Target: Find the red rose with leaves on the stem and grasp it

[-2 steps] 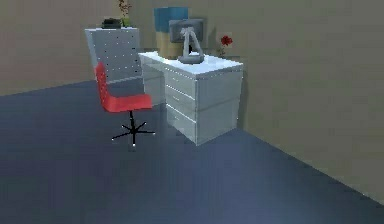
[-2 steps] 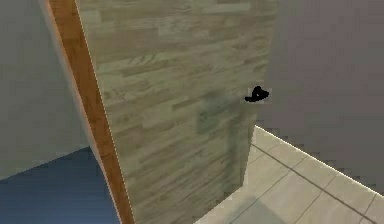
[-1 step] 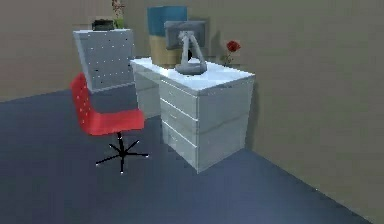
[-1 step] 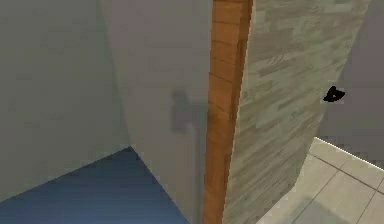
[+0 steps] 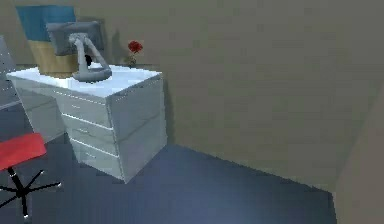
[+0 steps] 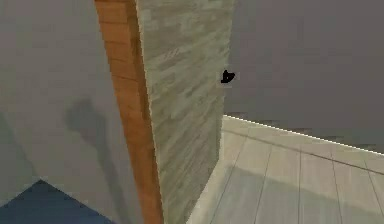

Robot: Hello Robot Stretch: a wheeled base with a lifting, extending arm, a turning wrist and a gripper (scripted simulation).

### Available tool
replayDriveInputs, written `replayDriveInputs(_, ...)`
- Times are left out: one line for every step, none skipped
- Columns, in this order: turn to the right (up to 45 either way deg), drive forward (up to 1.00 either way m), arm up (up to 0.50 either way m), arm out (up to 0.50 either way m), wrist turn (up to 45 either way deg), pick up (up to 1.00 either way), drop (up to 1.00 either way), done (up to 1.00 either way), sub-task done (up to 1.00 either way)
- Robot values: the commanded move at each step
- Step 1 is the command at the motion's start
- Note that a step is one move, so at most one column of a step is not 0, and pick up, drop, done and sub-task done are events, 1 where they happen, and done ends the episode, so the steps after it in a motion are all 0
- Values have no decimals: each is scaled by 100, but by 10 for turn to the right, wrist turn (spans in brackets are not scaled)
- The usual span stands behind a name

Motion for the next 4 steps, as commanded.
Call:
replayDriveInputs(0, 100, 0, 0, 0, 0, 0, 0, 0)
replayDriveInputs(90, 0, 0, 0, 0, 0, 0, 0, 0)
replayDriveInputs(0, 25, 0, 0, 0, 0, 0, 0, 0)
replayDriveInputs(-450, 0, 0, 0, 0, 0, 0, 0, 0)
